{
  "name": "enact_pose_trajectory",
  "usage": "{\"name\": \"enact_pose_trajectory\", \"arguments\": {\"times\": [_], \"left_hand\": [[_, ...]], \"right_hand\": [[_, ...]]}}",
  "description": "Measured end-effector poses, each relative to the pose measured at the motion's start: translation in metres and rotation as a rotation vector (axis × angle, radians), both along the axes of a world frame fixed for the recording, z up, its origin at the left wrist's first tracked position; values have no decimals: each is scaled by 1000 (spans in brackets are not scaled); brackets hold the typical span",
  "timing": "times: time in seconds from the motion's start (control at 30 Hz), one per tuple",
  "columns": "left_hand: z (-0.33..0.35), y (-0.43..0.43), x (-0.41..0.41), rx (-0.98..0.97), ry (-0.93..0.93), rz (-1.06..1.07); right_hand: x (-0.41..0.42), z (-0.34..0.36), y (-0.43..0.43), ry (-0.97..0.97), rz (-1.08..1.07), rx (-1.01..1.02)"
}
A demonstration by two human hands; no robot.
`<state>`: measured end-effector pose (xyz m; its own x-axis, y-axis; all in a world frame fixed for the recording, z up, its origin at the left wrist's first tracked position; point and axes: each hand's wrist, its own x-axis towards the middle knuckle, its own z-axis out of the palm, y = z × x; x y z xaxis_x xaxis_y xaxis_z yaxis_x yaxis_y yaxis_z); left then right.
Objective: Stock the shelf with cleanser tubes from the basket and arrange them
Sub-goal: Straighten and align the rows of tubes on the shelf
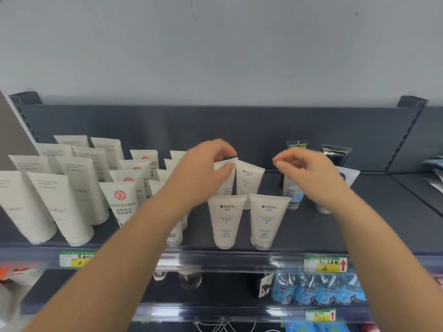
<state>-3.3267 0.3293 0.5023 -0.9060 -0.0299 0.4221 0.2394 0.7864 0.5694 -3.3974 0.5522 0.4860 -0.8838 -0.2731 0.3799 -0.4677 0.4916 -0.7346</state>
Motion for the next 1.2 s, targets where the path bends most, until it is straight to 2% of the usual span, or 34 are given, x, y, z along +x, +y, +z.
{"name": "enact_pose_trajectory", "arguments": {"times": [0.07, 0.23, 0.33, 0.43, 0.63, 0.83, 1.2], "left_hand": [[27, -5, -19, -165, -47, 27], [44, -2, -78, -660, -363, 31], [33, 1, -101, -800, -482, 8], [20, 2, -109, -884, -565, -1], [10, 0, -109, -866, -467, -89], [14, 2, -101, -865, -511, -208], [18, -1, -88, -815, -565, -229]], "right_hand": [[-13, 17, -12, 20, 7, 173], [-43, 22, -47, 19, 45, 669], [-54, 12, -61, 14, 52, 865], [-59, 6, -63, 28, 49, 931], [-57, 11, -47, 25, 98, 954], [-49, 17, -29, -16, 157, 960], [-38, 22, -17, -59, 172, 952]]}}
